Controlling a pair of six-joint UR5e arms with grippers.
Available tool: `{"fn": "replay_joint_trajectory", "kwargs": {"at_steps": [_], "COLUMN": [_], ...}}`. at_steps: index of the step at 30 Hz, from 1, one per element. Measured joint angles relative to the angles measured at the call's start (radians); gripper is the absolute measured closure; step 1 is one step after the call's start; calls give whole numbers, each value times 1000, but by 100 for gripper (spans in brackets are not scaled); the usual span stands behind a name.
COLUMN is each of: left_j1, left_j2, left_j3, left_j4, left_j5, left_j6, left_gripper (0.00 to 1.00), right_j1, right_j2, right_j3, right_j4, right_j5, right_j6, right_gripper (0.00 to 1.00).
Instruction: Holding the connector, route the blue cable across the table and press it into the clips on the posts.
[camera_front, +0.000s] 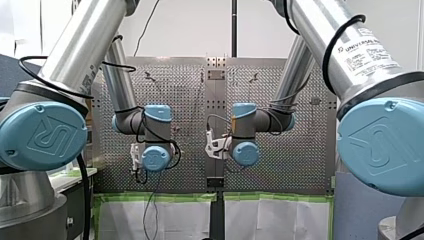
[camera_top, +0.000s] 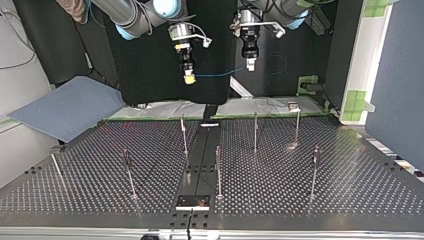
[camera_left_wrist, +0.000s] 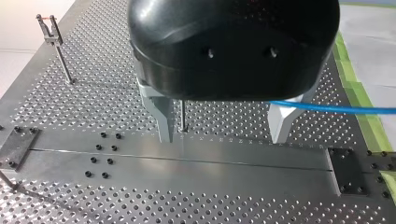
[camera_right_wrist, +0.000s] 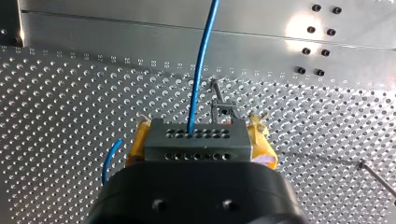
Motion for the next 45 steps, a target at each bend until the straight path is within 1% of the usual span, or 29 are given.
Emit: {"fn": "replay_joint_trajectory", "kwargs": {"at_steps": [1, 2, 3, 4, 5, 45], "left_j1": [0, 0, 0, 0, 0, 0], "left_j2": [0, 0, 0, 0, 0, 0], "left_j3": [0, 0, 0, 0, 0, 0], "left_j4": [0, 0, 0, 0, 0, 0], "left_j5": [0, 0, 0, 0, 0, 0], "left_j6": [0, 0, 0, 0, 0, 0], "left_gripper": [0, 13, 13, 65, 98, 98], "right_j1": [0, 0, 0, 0, 0, 0], "right_j2": [0, 0, 0, 0, 0, 0], "right_j3": [0, 0, 0, 0, 0, 0], "right_j4": [0, 0, 0, 0, 0, 0], "right_j5": [0, 0, 0, 0, 0, 0], "right_j6": [0, 0, 0, 0, 0, 0], "right_gripper": [100, 100, 100, 100, 100, 100]}}
